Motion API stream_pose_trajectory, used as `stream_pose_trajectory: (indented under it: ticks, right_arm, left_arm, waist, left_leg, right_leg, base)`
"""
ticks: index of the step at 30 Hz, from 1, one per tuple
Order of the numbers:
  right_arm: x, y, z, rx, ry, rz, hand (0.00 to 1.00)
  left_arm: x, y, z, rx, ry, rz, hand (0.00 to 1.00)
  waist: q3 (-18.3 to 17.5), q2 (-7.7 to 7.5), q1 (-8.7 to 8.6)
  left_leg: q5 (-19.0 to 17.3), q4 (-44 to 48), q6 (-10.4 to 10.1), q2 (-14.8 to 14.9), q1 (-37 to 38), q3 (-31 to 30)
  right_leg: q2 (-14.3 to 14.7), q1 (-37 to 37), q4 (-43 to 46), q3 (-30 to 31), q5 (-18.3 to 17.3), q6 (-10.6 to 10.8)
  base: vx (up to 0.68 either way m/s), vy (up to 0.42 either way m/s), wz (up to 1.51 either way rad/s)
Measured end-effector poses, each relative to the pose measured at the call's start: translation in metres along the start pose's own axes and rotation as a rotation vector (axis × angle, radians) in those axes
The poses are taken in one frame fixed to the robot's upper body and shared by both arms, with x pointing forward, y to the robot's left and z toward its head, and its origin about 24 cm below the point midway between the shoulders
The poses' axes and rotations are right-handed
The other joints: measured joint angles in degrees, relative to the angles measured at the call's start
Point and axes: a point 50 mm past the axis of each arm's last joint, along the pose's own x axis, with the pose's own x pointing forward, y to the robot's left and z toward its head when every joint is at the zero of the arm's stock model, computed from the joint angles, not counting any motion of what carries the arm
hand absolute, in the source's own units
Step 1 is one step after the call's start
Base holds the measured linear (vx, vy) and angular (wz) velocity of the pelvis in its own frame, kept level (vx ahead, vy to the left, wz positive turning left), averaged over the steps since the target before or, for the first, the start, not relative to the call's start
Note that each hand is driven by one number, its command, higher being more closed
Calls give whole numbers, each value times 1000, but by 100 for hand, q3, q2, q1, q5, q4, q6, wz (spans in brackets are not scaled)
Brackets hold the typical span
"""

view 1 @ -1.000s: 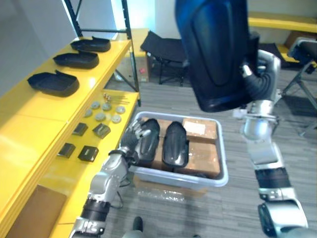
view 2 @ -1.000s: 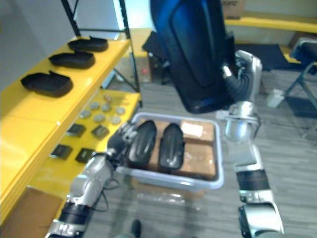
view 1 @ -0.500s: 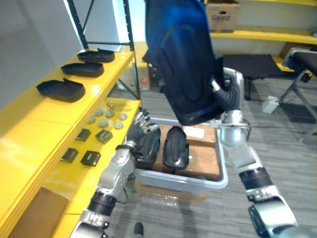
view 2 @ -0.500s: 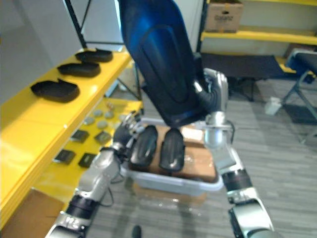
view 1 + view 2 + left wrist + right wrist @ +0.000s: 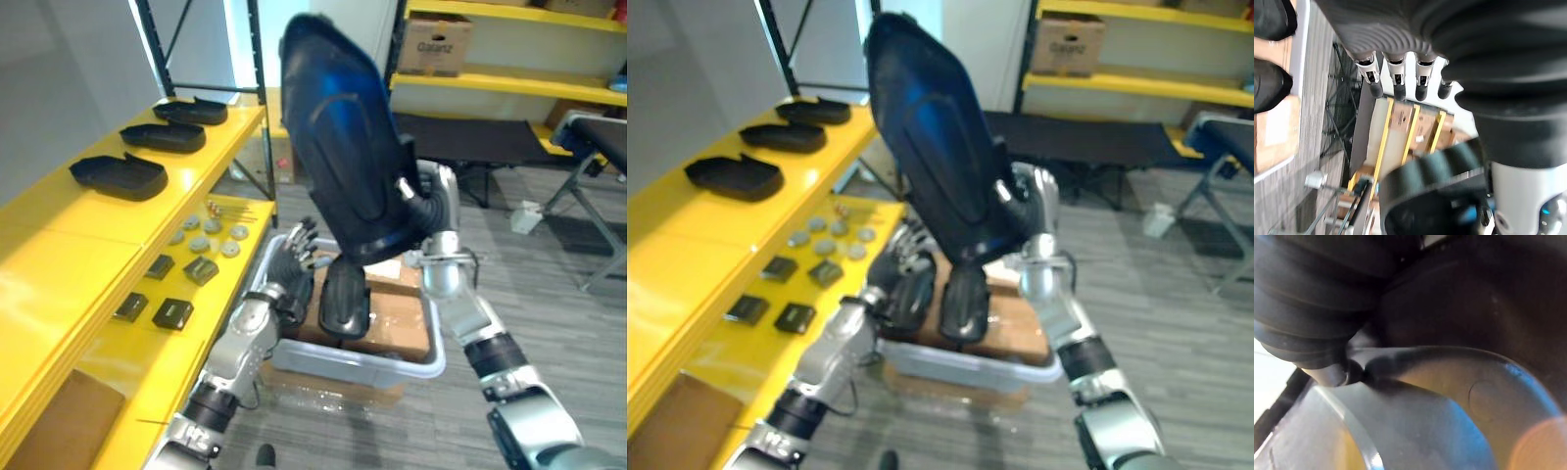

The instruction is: Walk over and take plastic housings, then place them on the shelf

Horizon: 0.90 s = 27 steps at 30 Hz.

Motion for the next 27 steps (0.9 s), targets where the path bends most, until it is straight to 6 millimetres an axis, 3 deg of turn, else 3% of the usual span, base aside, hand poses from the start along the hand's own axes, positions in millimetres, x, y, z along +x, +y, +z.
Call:
stream_pose_trajectory:
  ticks: [10, 19, 27]
  right_arm:
    - [-10, 20, 2, 21, -21, 100, 100]
    - [-33, 38, -4, 15, -4, 184, 100]
    - [-69, 48, -16, 19, 68, 242, 100]
  left_arm:
    - [1, -16, -12, -12, 40, -12, 0]
    - [-6, -6, -29, 16, 77, 77, 0]
    - [-21, 15, -45, -62, 93, 278, 0]
  waist:
    - [-10, -85, -5]
    - [-18, -180, -4]
    - [-20, -207, 1]
  left_leg:
    - [0, 1, 0, 5, 1, 4]
    - [0, 0, 0, 9, 1, 7]
    - [-1, 0, -1, 24, 4, 13]
  right_leg:
    - [2, -4, 0, 1, 1, 2]
    - [3, -5, 0, 4, -2, 1]
    - [3, -7, 3, 8, -24, -33]
  base:
    - [0, 0, 0]
    - [0, 0, 0]
    - [0, 0, 0]
